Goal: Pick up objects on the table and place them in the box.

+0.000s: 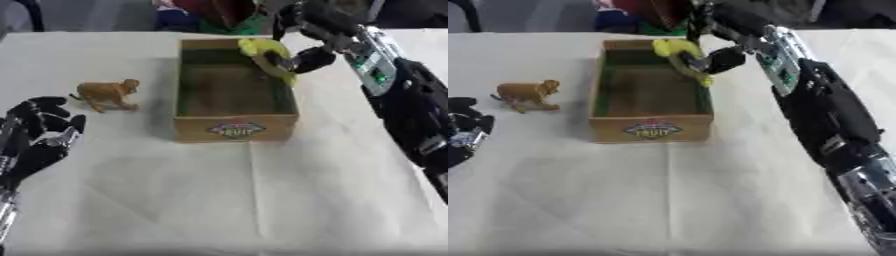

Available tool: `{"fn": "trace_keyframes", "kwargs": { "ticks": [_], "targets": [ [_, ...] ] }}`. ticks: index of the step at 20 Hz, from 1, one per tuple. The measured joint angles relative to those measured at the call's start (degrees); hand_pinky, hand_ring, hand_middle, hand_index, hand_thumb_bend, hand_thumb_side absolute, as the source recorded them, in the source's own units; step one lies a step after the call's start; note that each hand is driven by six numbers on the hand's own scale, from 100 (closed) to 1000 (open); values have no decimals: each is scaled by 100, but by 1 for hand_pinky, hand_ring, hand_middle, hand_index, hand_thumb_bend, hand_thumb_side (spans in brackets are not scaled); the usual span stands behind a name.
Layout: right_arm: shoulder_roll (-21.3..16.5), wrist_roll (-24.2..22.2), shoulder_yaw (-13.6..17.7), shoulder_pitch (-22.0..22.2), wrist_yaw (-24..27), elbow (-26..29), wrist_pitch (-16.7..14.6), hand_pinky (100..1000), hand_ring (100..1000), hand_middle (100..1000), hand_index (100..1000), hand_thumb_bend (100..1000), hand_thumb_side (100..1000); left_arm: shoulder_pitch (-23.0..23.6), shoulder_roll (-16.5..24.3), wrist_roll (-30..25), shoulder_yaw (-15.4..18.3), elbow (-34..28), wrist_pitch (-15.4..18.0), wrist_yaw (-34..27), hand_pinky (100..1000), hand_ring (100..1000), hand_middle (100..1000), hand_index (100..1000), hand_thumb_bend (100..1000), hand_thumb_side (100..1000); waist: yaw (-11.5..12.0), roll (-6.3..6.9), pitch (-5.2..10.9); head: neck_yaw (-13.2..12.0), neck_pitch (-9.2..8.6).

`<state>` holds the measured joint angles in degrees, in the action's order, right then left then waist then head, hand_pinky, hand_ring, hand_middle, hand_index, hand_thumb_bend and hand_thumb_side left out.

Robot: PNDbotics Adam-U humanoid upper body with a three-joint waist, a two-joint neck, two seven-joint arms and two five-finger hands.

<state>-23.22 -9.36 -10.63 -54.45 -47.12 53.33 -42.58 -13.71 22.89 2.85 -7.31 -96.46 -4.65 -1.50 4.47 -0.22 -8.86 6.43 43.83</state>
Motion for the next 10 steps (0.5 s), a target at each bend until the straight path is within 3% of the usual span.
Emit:
{"fn": "trace_keyframes", "kwargs": {
  "ticks": [4,10],
  "targets": [
    [12,19,2,20,0,41,-80,679,670,725,817,355,559,-29,1,-8,0,0,-1,0,656,568,550,734,369,201,-32,-6,0,-6,0],
    [-132,131,9,206,574,520,48,673,659,701,803,294,492,-203,236,-13,0,0,-16,26,655,571,553,734,366,191,-141,1,2,-60,0]
  ]
}}
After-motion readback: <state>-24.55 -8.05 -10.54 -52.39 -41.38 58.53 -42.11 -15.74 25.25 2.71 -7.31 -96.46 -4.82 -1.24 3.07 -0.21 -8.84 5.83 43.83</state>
